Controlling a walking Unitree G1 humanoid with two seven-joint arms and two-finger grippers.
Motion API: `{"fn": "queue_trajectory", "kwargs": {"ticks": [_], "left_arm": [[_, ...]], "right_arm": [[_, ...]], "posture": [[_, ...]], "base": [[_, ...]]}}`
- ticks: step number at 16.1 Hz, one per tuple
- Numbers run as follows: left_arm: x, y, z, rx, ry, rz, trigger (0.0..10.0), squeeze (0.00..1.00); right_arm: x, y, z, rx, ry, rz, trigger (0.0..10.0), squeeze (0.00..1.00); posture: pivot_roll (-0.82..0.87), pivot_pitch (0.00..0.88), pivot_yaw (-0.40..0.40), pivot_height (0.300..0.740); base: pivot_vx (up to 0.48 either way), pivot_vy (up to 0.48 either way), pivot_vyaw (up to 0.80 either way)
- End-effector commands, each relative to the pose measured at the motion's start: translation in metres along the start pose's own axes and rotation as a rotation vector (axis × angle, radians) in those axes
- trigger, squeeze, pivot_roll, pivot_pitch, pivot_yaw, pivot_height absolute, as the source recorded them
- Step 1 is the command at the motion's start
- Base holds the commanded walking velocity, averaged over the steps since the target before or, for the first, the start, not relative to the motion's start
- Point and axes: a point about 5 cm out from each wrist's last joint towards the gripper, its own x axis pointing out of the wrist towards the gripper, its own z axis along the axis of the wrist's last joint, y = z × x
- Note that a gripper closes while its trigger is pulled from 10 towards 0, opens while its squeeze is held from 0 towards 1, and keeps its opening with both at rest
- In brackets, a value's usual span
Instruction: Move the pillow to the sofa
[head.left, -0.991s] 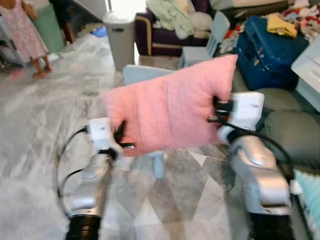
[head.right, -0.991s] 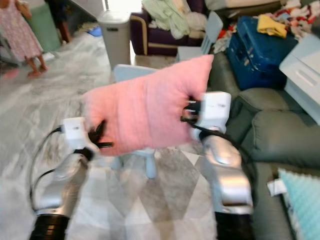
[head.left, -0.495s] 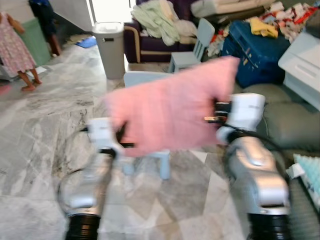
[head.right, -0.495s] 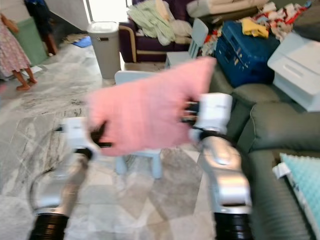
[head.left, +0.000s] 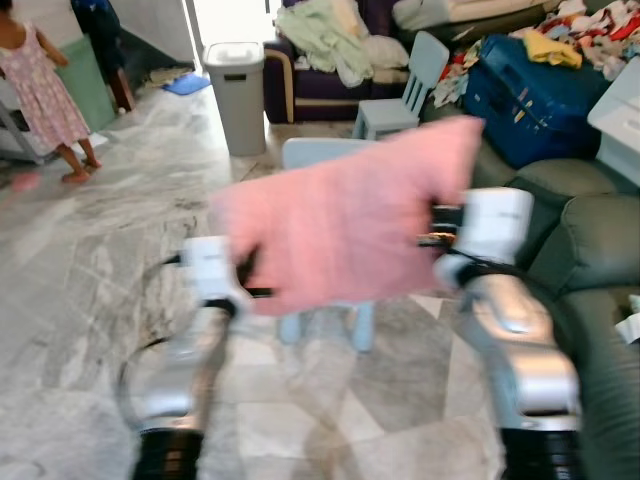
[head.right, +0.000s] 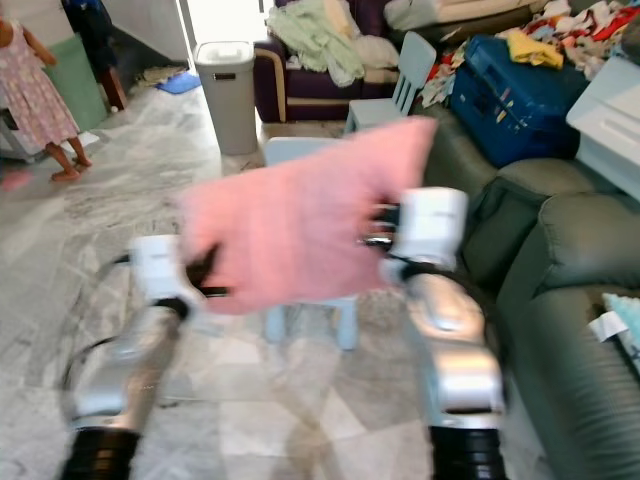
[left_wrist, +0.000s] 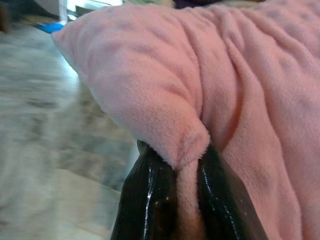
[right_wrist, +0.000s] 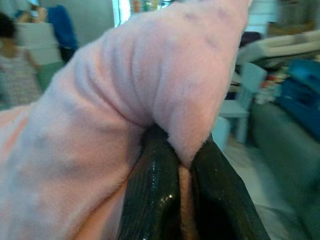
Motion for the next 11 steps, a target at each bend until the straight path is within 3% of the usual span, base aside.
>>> {"fn": "queue_trajectory", "kwargs": {"ticks": [1, 4, 6, 8, 11], "left_arm": [[0.003, -0.012, 0.003, -0.001, -0.01, -0.037, 10.0, 0.0], [0.003, -0.012, 0.003, 0.002, -0.016, -0.036, 10.0, 0.0], [0.003, -0.013, 0.004, 0.013, -0.02, -0.044, 10.0, 0.0], [0.007, -0.016, 0.002, 0.083, 0.011, -0.059, 10.0, 0.0], [0.01, -0.012, 0.015, -0.009, -0.068, -0.061, 10.0, 0.0]], "right_arm": [[-0.001, -0.008, 0.007, -0.019, -0.03, -0.025, 10.0, 0.0], [-0.001, -0.009, 0.007, -0.021, -0.027, -0.027, 10.0, 0.0], [0.0, -0.009, 0.007, -0.023, -0.026, -0.029, 10.0, 0.0], [0.0, -0.008, 0.007, -0.026, -0.025, -0.028, 10.0, 0.0], [0.001, -0.008, 0.007, -0.03, -0.024, -0.03, 10.0, 0.0]], "posture": [[-0.06, 0.0, 0.026, 0.74], [-0.06, 0.0, 0.026, 0.74], [-0.06, 0.0, 0.027, 0.74], [-0.06, 0.0, 0.028, 0.74], [-0.06, 0.0, 0.035, 0.74]], "base": [[0.0, 0.48, 0.0], [0.0, 0.48, 0.0], [0.0, 0.0, 0.0], [0.0, 0.0, 0.0], [0.0, 0.0, 0.0]]}}
